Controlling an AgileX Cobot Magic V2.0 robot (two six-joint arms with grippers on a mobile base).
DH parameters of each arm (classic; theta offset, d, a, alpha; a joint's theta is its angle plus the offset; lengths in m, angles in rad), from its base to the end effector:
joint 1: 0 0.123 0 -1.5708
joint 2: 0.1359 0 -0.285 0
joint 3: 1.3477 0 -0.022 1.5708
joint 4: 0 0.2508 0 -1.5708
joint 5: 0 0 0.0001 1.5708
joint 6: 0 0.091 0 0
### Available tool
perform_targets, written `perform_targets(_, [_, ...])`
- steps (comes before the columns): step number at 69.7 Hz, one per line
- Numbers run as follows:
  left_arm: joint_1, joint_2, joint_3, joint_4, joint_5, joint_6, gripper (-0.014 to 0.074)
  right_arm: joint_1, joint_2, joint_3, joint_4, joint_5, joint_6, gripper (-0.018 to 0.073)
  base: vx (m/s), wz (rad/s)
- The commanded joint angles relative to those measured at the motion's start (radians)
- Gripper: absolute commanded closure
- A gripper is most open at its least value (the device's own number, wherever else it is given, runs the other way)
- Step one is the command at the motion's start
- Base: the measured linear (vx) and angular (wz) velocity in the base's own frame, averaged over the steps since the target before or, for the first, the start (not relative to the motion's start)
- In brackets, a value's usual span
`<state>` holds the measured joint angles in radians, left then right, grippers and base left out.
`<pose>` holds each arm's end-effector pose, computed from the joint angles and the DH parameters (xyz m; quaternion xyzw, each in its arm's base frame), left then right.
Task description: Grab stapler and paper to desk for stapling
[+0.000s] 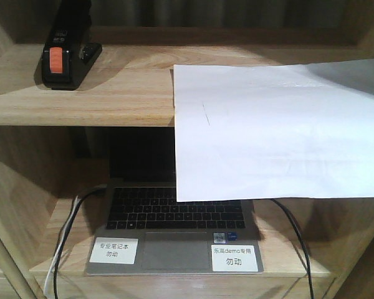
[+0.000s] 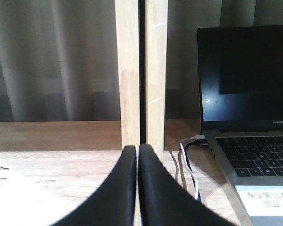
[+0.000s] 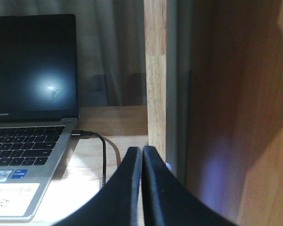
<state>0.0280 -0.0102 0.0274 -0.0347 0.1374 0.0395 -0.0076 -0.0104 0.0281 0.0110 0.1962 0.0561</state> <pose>0.0567 0.0012 0.1920 -0.0067 0.7305 0.0096 0.6828 0.0562 -0.0002 0.1864 0.0272 0.7500 0.0204 0.6606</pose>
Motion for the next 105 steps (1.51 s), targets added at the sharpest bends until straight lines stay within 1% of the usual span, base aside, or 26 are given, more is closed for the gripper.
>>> perform_targets(1, [-0.001, -0.011, 0.028, -0.01, -0.076, -0.008, 0.0603, -0.004, -0.015, 0.011, -0.004, -0.08, -0.002, 0.0564, 0.0, 0.0])
perform_targets(33, [-0.001, -0.011, 0.028, -0.008, -0.078, -0.005, 0.0603, -0.004, -0.015, 0.011, -0.011, -0.09, -0.002, 0.0564, 0.0, 0.0])
perform_targets(49, [-0.001, -0.011, 0.028, -0.01, -0.11, -0.01, 0.0603, -0.004, -0.015, 0.011, 0.001, -0.098, -0.002, 0.0564, 0.0, 0.0])
perform_targets(56, [-0.001, -0.011, 0.028, -0.011, -0.198, -0.052, 0.0603, -0.004, -0.015, 0.011, 0.001, -0.114, -0.002, 0.0564, 0.0, 0.0])
perform_targets(63, [-0.001, -0.011, 0.027, -0.01, -0.363, -0.058, 0.0603, -0.004, -0.015, 0.011, 0.0, -0.164, -0.002, 0.0564, 0.0, 0.0])
perform_targets(66, [-0.001, -0.011, 0.025, -0.01, -0.446, -0.058, 0.0603, -0.004, -0.015, 0.011, -0.011, -0.201, -0.002, 0.0564, 0.0, 0.0])
perform_targets(71, [-0.001, -0.011, 0.014, -0.01, -0.543, -0.058, 0.0603, -0.004, -0.015, 0.01, -0.011, -0.269, -0.002, 0.0564, 0.0, 0.0])
perform_targets(76, [-0.001, -0.011, -0.003, -0.011, -0.605, -0.058, 0.0603, -0.004, -0.015, 0.004, -0.011, -0.374, -0.002, 0.0564, 0.0, 0.0])
perform_targets(83, [-0.001, -0.011, -0.069, -0.011, -0.606, -0.059, 0.0603, -0.004, -0.015, -0.035, -0.011, -0.487, -0.002, 0.0564, 0.0, 0.0])
perform_targets(90, [-0.001, -0.011, -0.165, -0.011, -0.574, -0.06, 0.0603, -0.004, -0.015, -0.111, -0.011, -0.502, -0.002, 0.0564, 0.0, 0.0])
perform_targets(99, [-0.001, -0.011, -0.344, -0.011, -0.464, -0.06, 0.0603, -0.004, -0.015, -0.251, -0.011, -0.499, -0.003, 0.0564, 0.0, 0.0])
perform_targets(105, [-0.001, -0.008, -0.493, -0.01, -0.384, -0.06, 0.0603, -0.004, -0.015, -0.368, -0.011, -0.492, -0.003, 0.0564, 0.0, 0.0])
